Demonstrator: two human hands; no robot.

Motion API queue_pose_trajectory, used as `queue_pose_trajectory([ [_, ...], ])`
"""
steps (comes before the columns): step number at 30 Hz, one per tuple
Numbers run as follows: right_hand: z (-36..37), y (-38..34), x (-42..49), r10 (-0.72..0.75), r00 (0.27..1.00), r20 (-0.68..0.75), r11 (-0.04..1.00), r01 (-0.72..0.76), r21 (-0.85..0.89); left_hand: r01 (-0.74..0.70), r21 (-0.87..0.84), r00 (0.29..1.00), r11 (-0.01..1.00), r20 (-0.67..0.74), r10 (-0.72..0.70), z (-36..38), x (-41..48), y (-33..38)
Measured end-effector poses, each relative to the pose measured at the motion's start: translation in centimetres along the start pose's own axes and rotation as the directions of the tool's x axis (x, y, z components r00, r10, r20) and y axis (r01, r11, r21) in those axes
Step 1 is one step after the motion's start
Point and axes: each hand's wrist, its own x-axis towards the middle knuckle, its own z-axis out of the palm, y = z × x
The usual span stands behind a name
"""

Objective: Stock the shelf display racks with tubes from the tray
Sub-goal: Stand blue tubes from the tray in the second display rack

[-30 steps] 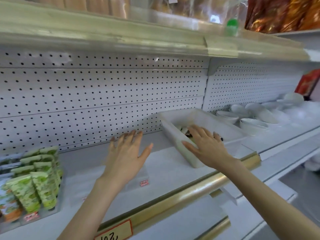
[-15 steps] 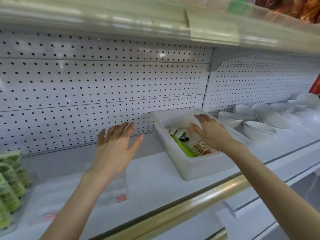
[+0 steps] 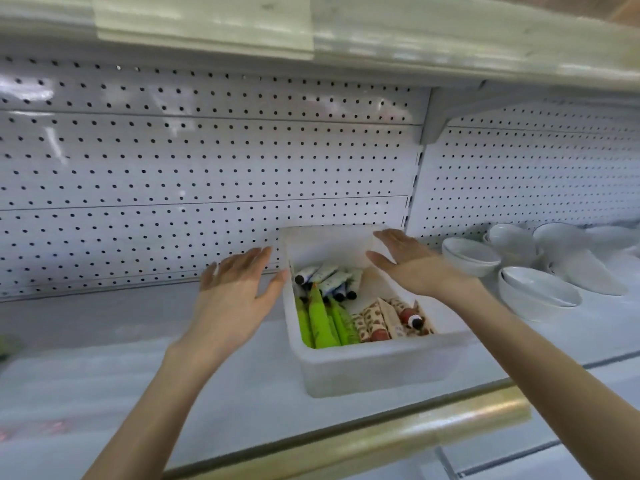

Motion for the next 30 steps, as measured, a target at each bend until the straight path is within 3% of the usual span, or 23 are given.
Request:
queue_pose_trajectory([
  [13, -0.2, -0.5, 5.2, -0.155, 0.986, 0.055, 0.971, 0.142, 0.191, 0.026, -0.084, 0.995, 0.996, 0.097, -0.018, 0.5, 1.5, 2.8],
  [21, 3.1, -0.1, 9.0, -0.177, 0.908, 0.379, 0.984, 0.156, 0.084, 0.003, -0.065, 0.986, 0.998, 0.169, 0.008, 1.1, 3.1, 3.1],
  [30, 6.2, 1.5, 9.3, -0.217, 0.952, 0.214, 0.962, 0.171, 0.213, 0.030, -0.099, 0.986, 0.995, 0.166, -0.013, 1.1, 3.6, 2.2],
])
